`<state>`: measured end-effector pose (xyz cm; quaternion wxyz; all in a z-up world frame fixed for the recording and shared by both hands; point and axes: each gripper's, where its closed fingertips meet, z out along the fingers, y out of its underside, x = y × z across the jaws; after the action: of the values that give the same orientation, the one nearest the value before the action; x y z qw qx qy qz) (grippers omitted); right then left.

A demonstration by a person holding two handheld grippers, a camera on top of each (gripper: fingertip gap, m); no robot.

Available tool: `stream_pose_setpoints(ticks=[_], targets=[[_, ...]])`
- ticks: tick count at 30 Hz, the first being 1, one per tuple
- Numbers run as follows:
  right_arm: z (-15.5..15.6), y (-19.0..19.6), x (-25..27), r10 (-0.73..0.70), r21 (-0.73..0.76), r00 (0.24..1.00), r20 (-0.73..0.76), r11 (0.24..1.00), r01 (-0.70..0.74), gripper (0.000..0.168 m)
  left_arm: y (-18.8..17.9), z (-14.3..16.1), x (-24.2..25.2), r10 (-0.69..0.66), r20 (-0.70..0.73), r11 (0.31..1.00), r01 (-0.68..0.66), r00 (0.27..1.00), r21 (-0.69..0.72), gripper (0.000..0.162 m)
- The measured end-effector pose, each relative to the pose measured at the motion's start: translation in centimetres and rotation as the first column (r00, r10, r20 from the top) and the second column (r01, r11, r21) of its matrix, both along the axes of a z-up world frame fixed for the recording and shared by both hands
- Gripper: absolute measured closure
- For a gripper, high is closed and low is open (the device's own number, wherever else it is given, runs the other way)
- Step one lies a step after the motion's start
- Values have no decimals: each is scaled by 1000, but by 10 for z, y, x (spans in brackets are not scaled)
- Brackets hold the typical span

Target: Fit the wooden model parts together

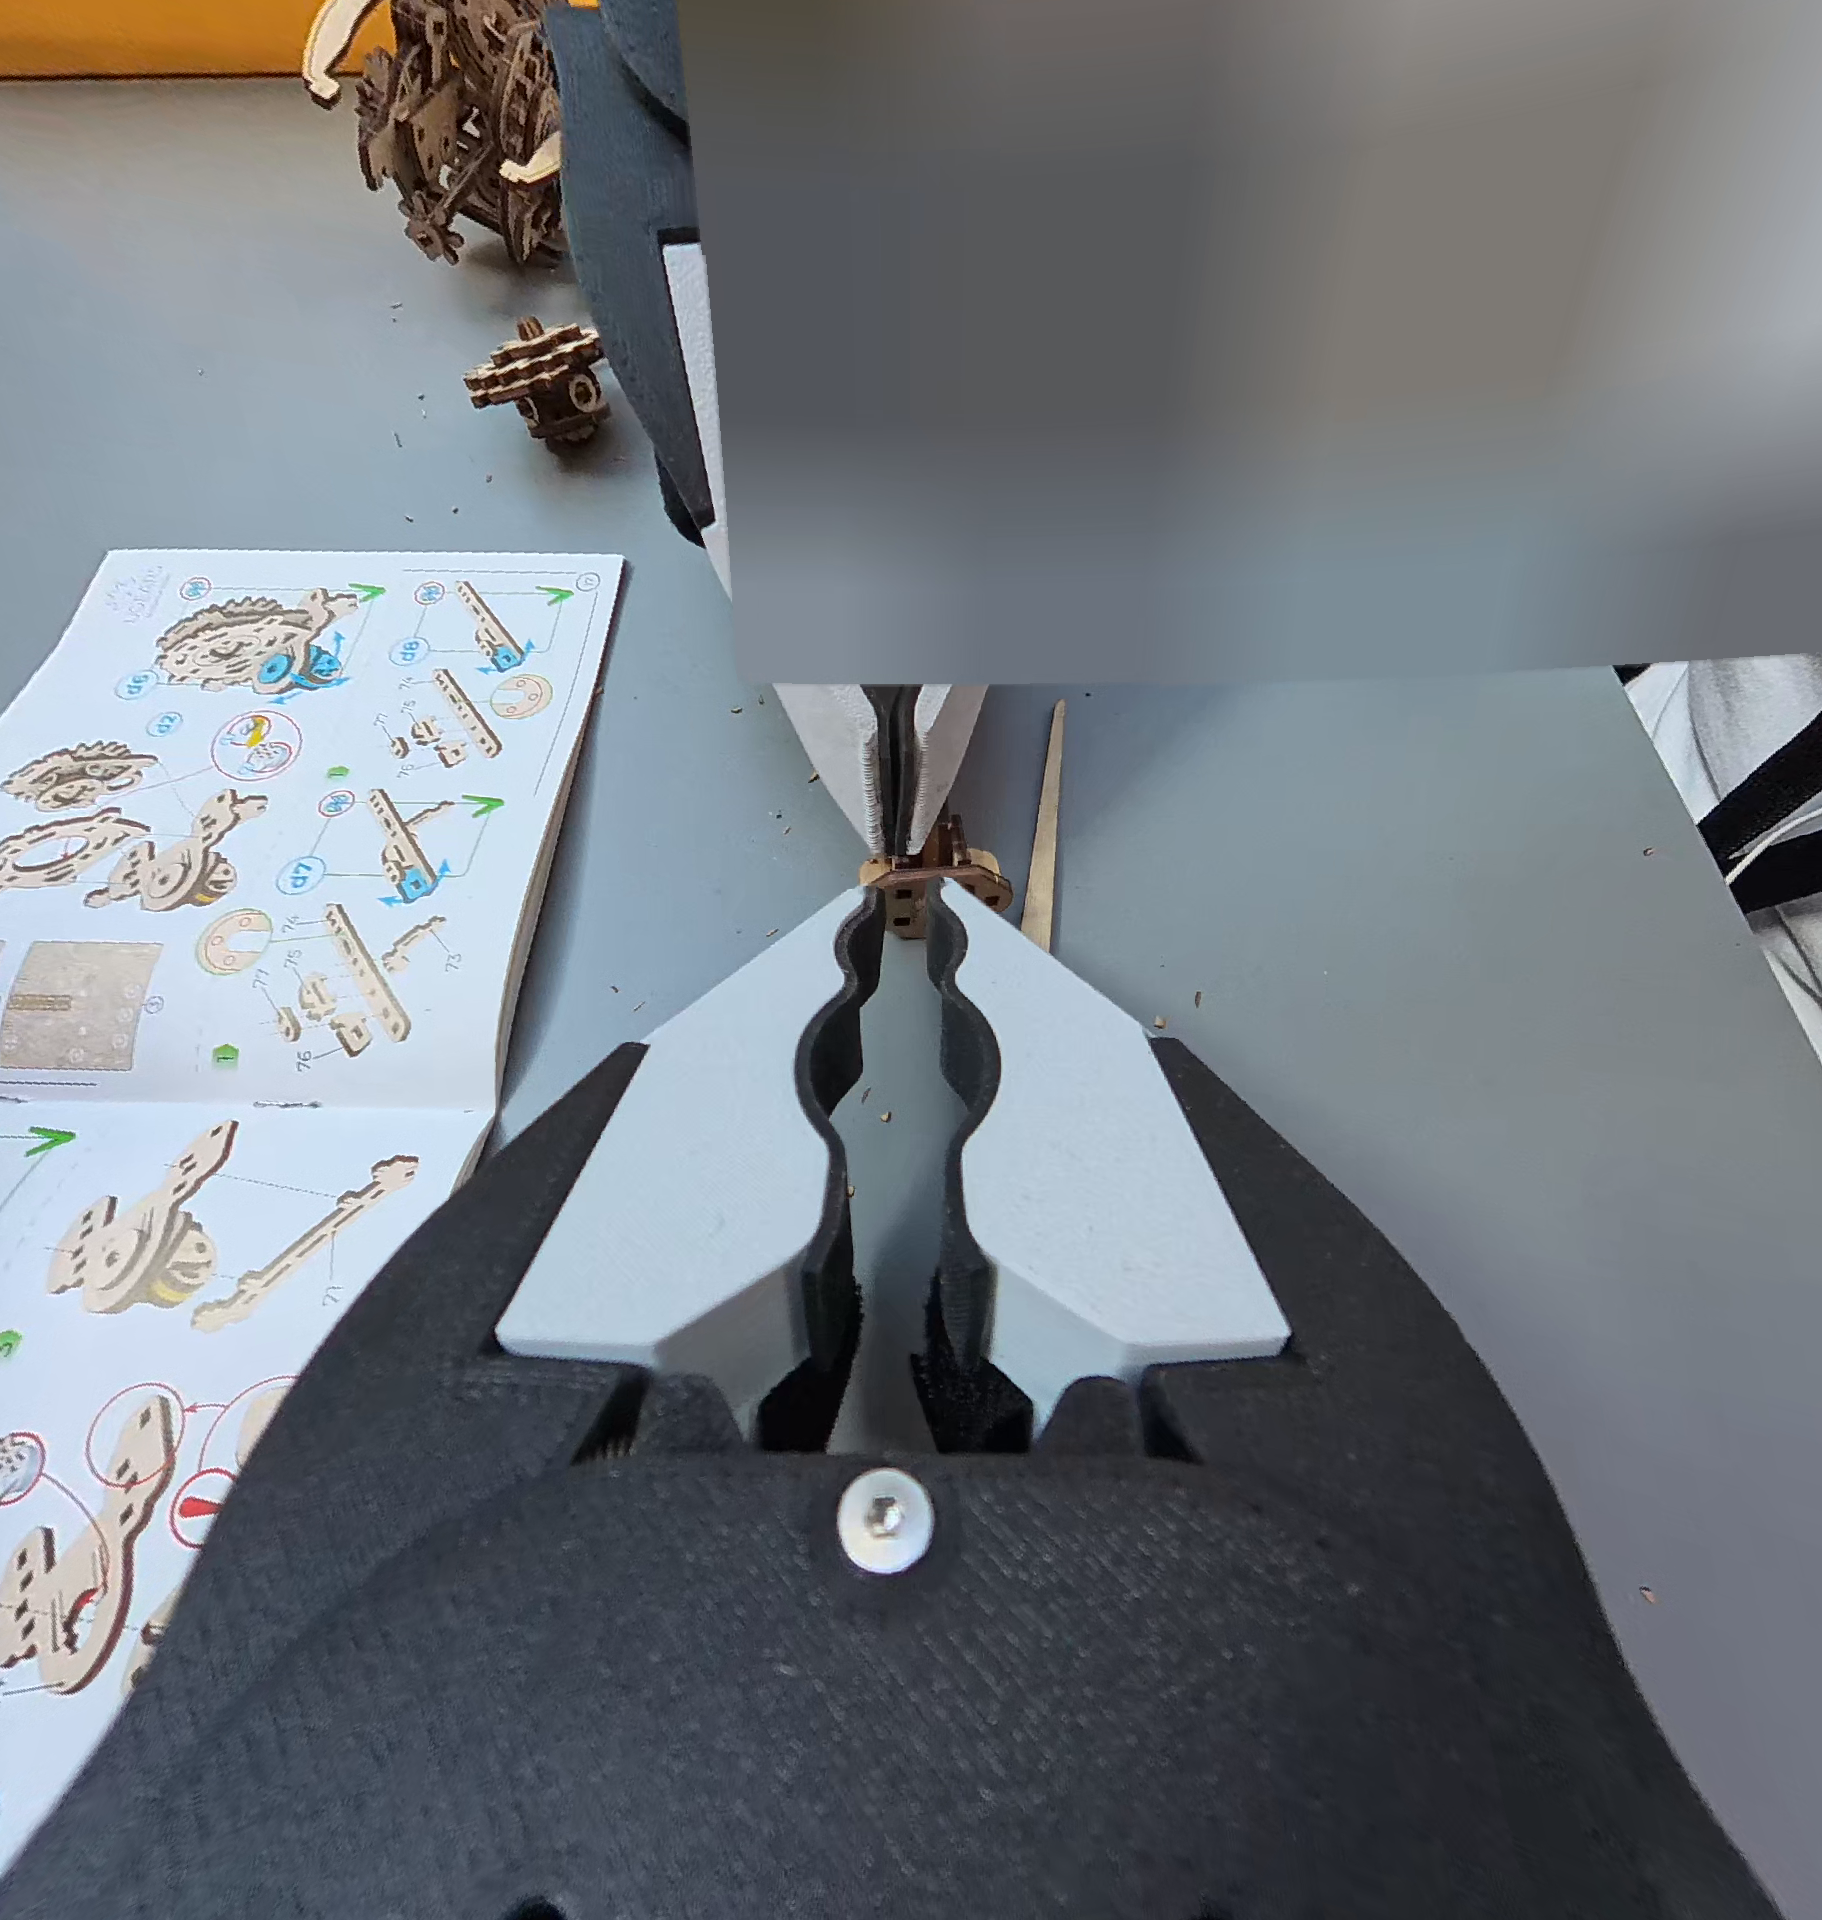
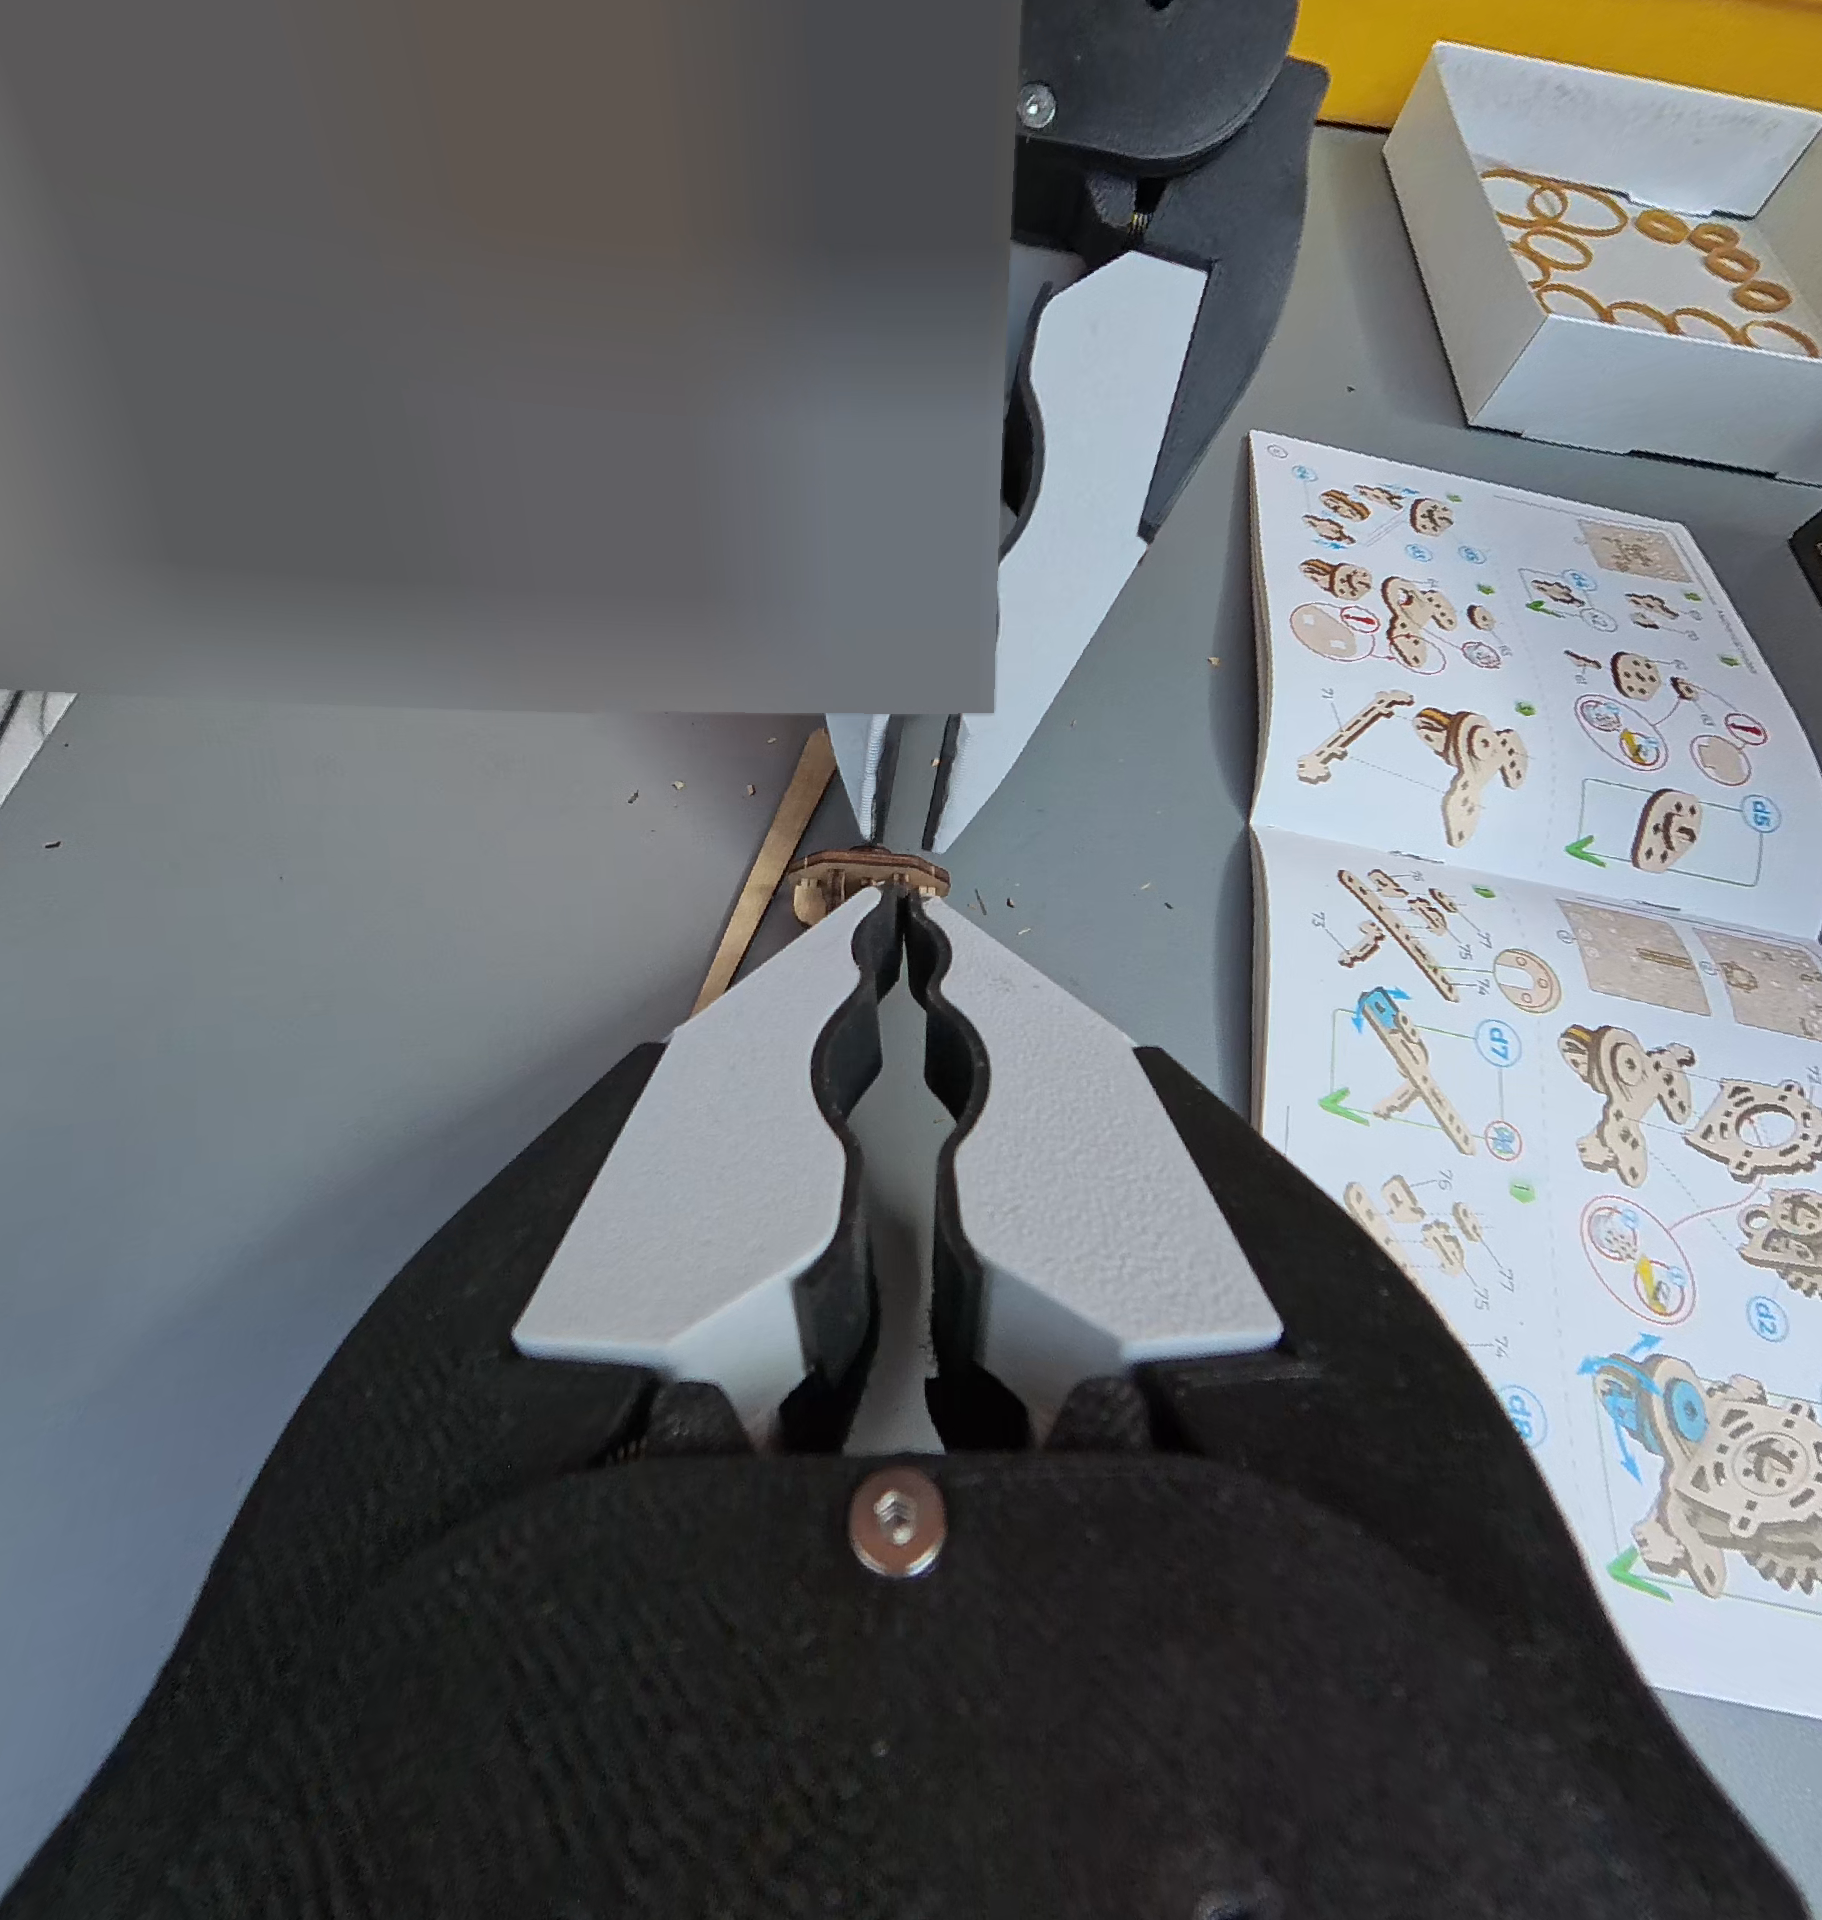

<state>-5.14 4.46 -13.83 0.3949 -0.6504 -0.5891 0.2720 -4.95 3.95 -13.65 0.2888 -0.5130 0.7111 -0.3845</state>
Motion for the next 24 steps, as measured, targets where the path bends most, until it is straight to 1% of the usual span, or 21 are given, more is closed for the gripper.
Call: stream_pose_setpoints(ticks=[4,15,24], targets=[[0,0,0,0,-1,1000,0,1000,0,168,-1,-1,1,-1,-6,1000,1,1000,9,154],[0,0,0,1,7,1000,-1,1000,-1,168,-1,-1,2,7,6,999,-7,1000,48,156],[0,0,0,5,-15,1000,-5,1000,-5,168,-1,-1,2,14,8,998,-14,1000,57,157]])
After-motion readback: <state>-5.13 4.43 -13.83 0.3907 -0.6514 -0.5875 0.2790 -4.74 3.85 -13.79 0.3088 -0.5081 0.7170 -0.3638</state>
